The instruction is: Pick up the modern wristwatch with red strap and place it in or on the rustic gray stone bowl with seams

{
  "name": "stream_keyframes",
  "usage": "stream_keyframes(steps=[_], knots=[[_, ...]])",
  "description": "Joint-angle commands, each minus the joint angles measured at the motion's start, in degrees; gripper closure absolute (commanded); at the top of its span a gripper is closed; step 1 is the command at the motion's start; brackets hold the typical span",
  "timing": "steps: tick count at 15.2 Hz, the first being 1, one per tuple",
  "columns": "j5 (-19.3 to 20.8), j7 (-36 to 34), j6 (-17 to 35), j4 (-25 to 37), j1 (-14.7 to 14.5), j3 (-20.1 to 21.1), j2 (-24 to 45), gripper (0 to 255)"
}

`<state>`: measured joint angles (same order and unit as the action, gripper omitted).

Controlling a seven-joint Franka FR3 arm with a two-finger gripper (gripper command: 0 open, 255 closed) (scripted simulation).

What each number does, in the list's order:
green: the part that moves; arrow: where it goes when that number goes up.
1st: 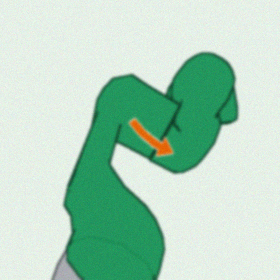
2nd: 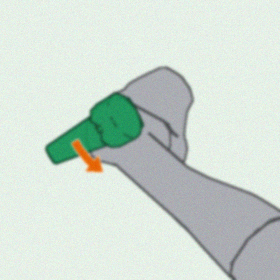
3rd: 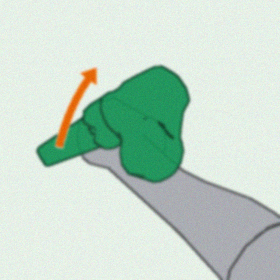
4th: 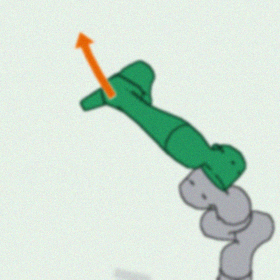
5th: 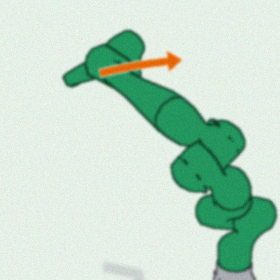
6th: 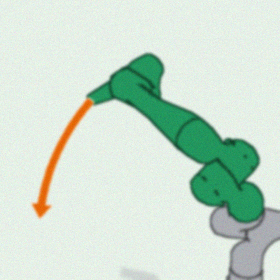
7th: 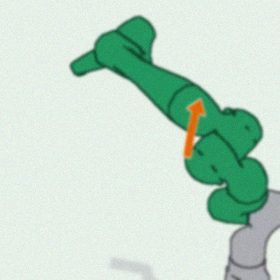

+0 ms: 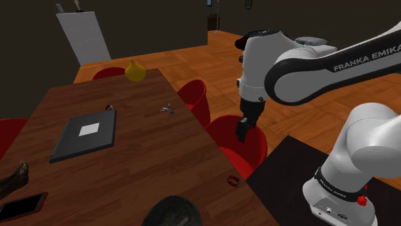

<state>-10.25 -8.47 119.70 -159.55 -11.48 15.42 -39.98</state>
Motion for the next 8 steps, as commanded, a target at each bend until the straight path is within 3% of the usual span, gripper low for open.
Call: stream_keyframes(steps=[1,8], knots=[[-1.3,-1.2,4.0,-1.3,-1.5,2.3,2.7,0],[-3.1,-6.1,18.3,-2.8,-4.5,10.7,16.0,0]])
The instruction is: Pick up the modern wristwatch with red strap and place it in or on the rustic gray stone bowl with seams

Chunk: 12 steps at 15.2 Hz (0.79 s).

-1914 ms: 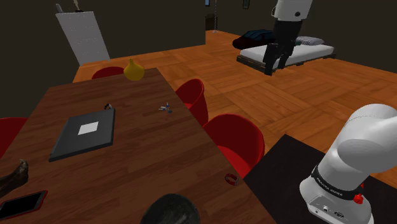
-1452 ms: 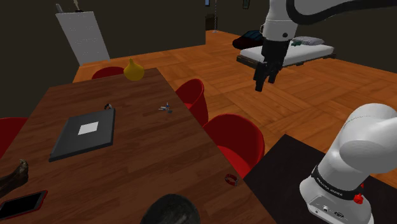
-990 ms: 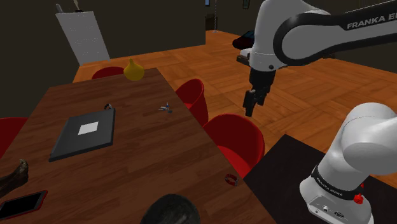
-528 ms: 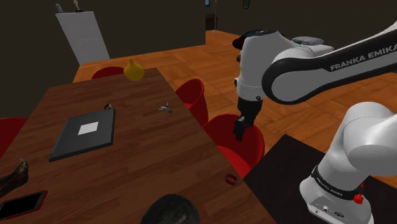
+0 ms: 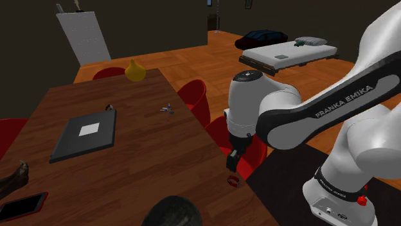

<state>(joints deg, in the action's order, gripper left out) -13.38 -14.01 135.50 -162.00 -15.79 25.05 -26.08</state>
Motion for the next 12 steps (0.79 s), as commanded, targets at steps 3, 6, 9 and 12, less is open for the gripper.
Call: stream_keyframes(steps=[3,6,9,12], knots=[[1.5,-3.9,8.8,0.2,-0.1,5.1,9.3,0],[3.1,-5.4,12.3,0.0,0.7,6.4,12.9,0],[5.2,-7.0,15.8,-0.4,2.0,7.3,16.1,0],[7.9,-8.9,18.8,-0.6,3.3,8.0,19.1,0]])
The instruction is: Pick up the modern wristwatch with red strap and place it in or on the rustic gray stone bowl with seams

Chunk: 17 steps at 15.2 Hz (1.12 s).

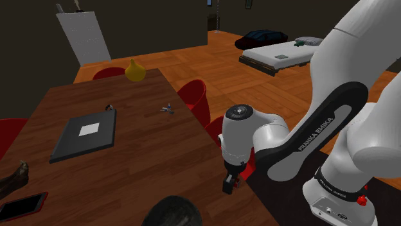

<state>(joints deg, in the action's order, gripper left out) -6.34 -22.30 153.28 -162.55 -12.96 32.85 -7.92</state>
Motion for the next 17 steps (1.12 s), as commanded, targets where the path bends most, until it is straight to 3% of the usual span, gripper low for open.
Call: stream_keyframes(steps=[1,7,8,17], knots=[[0.9,-0.6,1.0,-0.1,0.4,0.2,1.0,0],[0.9,-0.6,1.0,-0.1,0.4,0.2,1.0,0],[0.9,-0.6,1.0,-0.1,0.4,0.2,1.0,255],[0.9,-0.6,1.0,-0.1,0.4,0.2,1.0,255]])
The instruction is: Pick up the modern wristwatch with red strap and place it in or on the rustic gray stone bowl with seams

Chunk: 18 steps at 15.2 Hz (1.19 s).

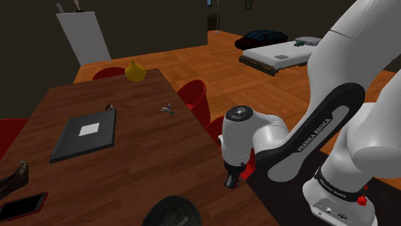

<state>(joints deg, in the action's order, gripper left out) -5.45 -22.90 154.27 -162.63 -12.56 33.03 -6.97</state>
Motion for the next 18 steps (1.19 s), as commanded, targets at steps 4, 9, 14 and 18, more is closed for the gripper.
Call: stream_keyframes(steps=[4,9,14,18], knots=[[-4.0,2.9,-4.6,0.3,-1.8,-1.1,-4.7,255],[-6.7,5.0,-10.4,1.0,-3.6,-2.6,-10.1,255],[-7.9,6.3,-16.1,2.1,-4.7,-4.0,-14.8,255],[-8.4,6.9,-20.5,3.2,-5.3,-5.0,-18.0,255]])
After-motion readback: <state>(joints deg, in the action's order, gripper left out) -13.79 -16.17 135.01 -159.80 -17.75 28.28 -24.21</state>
